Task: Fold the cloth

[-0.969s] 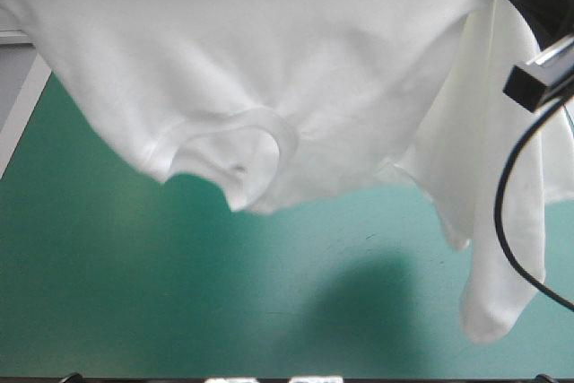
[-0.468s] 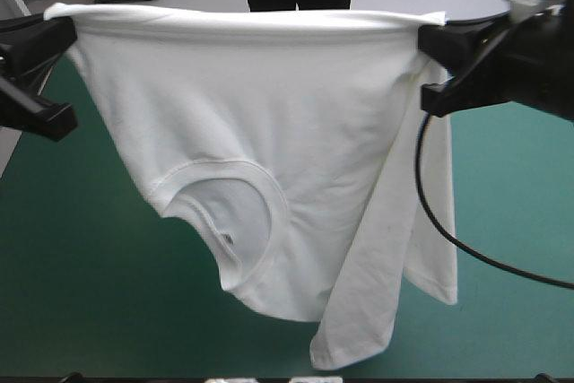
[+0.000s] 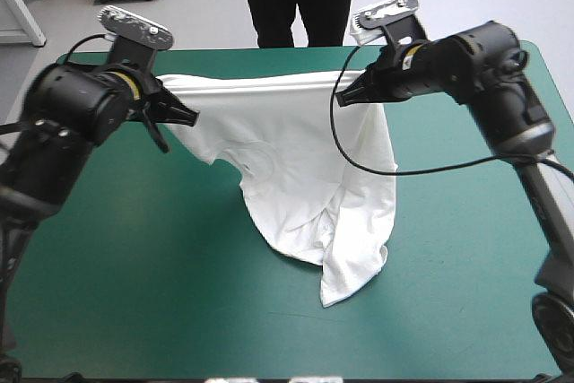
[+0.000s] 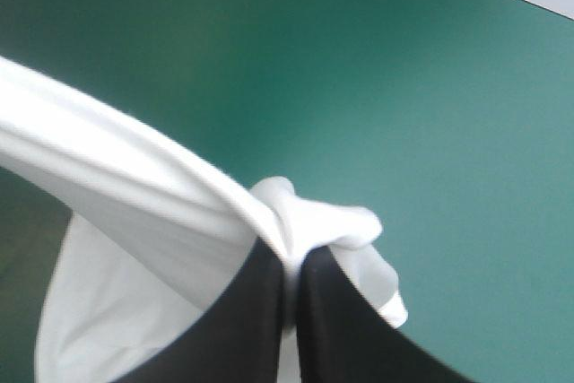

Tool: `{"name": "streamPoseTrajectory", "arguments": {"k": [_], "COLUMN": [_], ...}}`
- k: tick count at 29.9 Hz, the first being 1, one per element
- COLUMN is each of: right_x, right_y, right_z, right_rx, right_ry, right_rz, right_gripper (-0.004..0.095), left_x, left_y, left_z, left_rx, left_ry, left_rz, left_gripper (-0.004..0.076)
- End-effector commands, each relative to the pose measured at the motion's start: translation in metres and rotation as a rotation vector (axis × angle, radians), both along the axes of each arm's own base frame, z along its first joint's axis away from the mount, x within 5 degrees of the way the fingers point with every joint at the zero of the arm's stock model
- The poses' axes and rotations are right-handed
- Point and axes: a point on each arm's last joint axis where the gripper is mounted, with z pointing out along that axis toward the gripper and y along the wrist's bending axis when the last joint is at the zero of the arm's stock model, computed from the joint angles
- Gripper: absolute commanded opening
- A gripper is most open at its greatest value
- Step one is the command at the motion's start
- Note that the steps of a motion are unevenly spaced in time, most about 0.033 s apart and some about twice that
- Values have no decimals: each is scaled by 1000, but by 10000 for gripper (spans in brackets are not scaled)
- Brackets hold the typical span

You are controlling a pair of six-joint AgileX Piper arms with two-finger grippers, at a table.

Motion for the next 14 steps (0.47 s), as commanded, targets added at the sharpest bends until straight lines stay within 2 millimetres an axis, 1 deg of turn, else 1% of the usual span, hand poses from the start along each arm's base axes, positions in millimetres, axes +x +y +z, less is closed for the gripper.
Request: {"name": "streamPoseTrajectory", "arguments": {"k": [1,2,7,10,12,13,14], "right_x": [27,38,68,83,89,92,94], "right_y": [-13,-10,1,3,1,-1,-3], "right_z": [-6,-17,-52,-68,-77,-82,-85], "right_rx": [-156,-181,-216,-216,-225,-225,-217], "right_ry": [-118,-96,-51,-38,-14,7,23], "right_rz": [-91,-92,-86,-97,-104,-110,-114], "right_gripper": [-17,-17,-17,-16,0,25,82], "left_x": [29,44,101,124,135,138,142], "left_y": [15,12,20,27,31,33,34], "left_z": [-2,-12,-60,-86,-101,-107,-114], "left_rx": [148,140,52,-18,-64,-88,-110], "left_ry": [-138,-123,-30,31,76,99,129], "left_rz": [126,118,139,162,177,175,164], "left_gripper": [-9,-9,-9,-9,-8,-8,-6]}}
